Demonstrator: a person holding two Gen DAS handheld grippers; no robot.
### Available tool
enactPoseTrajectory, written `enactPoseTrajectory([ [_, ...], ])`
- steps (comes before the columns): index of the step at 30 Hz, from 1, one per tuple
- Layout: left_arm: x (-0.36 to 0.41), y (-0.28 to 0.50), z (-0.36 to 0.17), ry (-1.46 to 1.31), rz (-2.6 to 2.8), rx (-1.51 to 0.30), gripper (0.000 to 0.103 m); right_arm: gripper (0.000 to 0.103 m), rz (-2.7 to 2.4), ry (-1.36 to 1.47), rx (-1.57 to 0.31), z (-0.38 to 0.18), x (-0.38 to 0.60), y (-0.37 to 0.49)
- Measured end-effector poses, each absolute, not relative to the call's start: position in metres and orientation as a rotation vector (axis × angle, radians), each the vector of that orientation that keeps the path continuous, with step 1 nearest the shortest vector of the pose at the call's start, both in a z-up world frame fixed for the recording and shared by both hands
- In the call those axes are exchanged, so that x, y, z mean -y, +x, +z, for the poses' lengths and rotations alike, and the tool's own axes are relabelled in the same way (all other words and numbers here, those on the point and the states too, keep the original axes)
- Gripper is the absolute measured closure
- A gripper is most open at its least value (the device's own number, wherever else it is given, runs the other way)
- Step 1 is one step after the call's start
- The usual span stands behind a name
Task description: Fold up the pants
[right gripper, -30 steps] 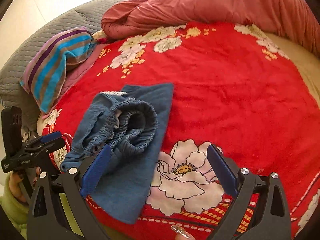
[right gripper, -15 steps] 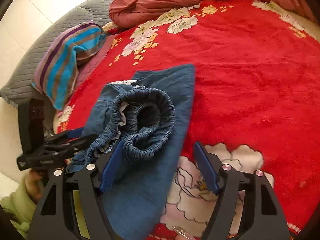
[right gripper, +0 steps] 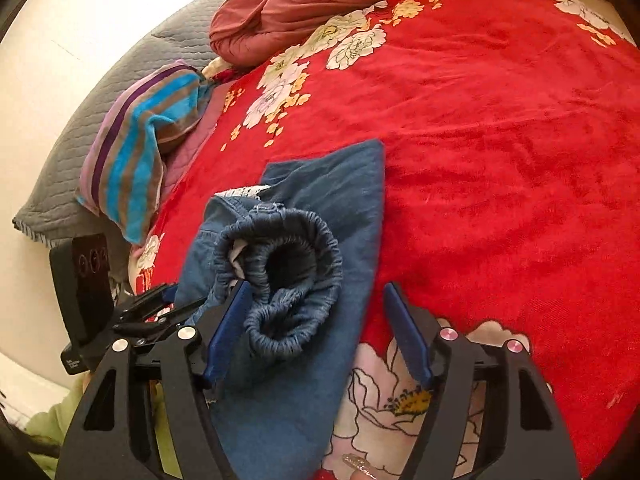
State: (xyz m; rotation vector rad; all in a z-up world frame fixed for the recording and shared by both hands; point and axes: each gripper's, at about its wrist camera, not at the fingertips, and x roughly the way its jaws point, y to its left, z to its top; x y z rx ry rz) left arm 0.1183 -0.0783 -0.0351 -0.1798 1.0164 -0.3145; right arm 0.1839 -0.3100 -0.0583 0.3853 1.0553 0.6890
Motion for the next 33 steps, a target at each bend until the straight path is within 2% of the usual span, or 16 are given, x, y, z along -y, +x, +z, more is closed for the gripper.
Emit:
enactPoseTrajectory([
  [3, 0.079, 0.119, -0.035, -0.178, -0.316, -1.014, 0.036, 0.045, 0.701, 0.338, -1.082, -0.064, 0.3, 0.186],
  [6, 0.082, 0.119, -0.036, -0.181, -0.316, -1.006, 0.037, 0.046, 0.711, 0.296, -1.076, -0.067, 0.291, 0.183],
  [8, 0.085, 0.118, -0.036, -0.173, -0.317, -1.0, 0.044, 0.049, 0.735, 0.29, -1.061, -0.067, 0.286, 0.179],
  [10, 0.089, 0.116, -0.031, -0.158, -0.323, -0.987, 0.054, 0.056, 0.744, 0.27, -1.026, -0.064, 0.283, 0.175],
  [16, 0.087, 0.115, -0.021, -0.17, -0.329, -0.967, 0.062, 0.063, 0.752, 0.246, -0.968, -0.054, 0.285, 0.168],
  [33, 0.076, 0.162, 0.029, -0.169, -0.31, -0.856, 0.063, 0.063, 0.803, 0.164, -0.838, -0.006, 0.259, 0.215],
])
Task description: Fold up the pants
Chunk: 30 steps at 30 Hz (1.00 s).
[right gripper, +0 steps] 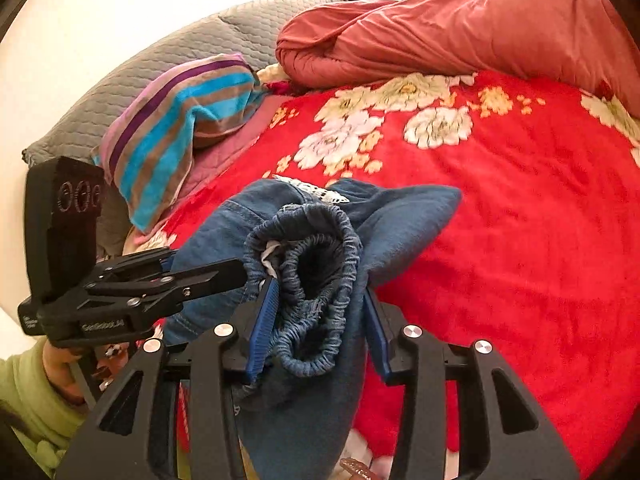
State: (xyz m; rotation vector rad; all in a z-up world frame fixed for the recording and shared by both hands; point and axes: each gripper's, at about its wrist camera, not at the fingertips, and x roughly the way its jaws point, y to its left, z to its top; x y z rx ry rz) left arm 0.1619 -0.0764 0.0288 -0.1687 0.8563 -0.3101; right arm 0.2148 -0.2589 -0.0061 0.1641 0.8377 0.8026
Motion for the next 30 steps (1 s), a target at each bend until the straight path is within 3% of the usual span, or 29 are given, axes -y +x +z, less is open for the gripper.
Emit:
enactPoseTrajectory([
  [13, 0.058, 0.186, 0.002, -0.191, -0.258, -0.899, 0.06, 0.061, 0.711, 0.102, -0.862, -0.02, 0.247, 0.242],
  [15, 0.055, 0.187, -0.003, -0.2, -0.255, -0.912, 0.05, 0.054, 0.685, 0.102, -0.887, -0.026, 0.249, 0.243],
  [20, 0.054, 0.184, -0.014, -0.17, -0.226, -0.943, 0.043, 0.04, 0.612, 0.093, -0.96, -0.046, 0.256, 0.244],
  [25, 0.054, 0.177, -0.019, -0.174, -0.217, -0.96, 0.039, 0.036, 0.569, 0.113, -0.984, -0.049, 0.265, 0.24],
  [30, 0.054, 0.157, 0.003, -0.166, -0.219, -0.904, 0.025, 0.013, 0.544, 0.106, -0.888, -0.02, 0.278, 0.21],
])
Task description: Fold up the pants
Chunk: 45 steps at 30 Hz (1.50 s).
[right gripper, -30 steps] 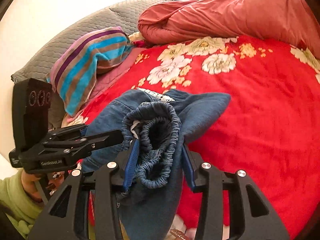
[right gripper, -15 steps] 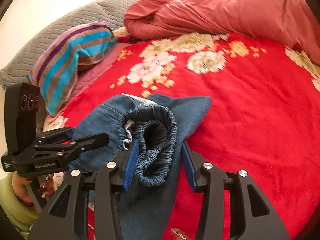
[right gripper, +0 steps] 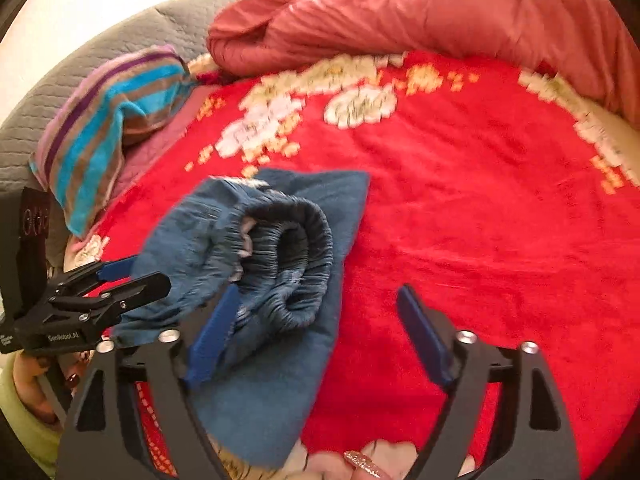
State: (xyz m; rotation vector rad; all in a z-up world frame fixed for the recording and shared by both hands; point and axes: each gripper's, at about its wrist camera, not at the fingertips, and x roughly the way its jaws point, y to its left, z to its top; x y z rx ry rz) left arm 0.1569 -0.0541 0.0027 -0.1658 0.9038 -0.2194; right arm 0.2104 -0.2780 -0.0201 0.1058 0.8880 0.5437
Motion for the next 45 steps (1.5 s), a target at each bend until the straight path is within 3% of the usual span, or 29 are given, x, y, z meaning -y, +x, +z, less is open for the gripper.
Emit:
enactPoseTrajectory([
  [4, 0.054, 0.134, 0.025, -0.151, -0.209, -0.837, 0.01, 0.007, 0.545, 0.076, -0.797, 0.006, 0.284, 0.181],
  [19, 0.044, 0.045, 0.065, -0.128, -0.165, -0.704, 0.01, 0.005, 0.479, 0.019, -0.544, 0.06, 0.294, 0.095],
  [31, 0.036, 0.011, 0.039, -0.132, -0.132, -0.748, 0.01, 0.005, 0.437, -0.024, -0.535, 0.048, 0.292, 0.049],
  [45, 0.035, 0.004, 0.018, -0.149, -0.116, -0.814, 0.01, 0.005, 0.392, 0.051, -0.679, 0.004, 0.295, 0.038],
])
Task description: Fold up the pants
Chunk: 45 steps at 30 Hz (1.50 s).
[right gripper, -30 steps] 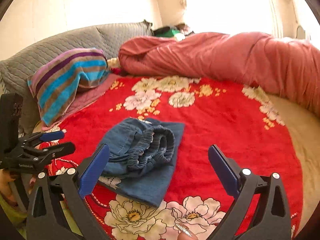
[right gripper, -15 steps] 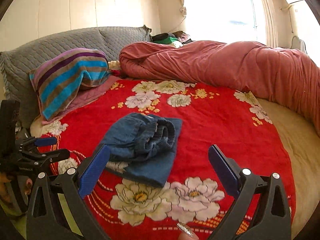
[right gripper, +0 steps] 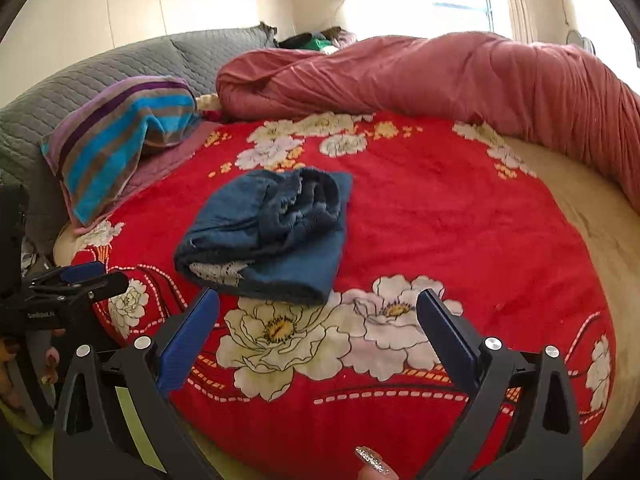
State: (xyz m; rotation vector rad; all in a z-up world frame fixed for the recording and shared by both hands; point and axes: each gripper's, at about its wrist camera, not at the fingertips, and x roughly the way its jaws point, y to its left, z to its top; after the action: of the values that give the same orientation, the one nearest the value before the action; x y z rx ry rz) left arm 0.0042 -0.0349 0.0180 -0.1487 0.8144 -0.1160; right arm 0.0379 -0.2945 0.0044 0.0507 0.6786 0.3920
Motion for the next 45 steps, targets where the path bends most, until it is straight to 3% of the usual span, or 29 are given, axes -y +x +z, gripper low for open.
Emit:
enactPoseTrajectory([
  [45, 0.0355, 0.0029, 0.0153, -0.158, -0.111, -0.839, 0.01, 0.005, 0.421, 0.053, -0.711, -0.0004, 0.2904, 0.0388],
])
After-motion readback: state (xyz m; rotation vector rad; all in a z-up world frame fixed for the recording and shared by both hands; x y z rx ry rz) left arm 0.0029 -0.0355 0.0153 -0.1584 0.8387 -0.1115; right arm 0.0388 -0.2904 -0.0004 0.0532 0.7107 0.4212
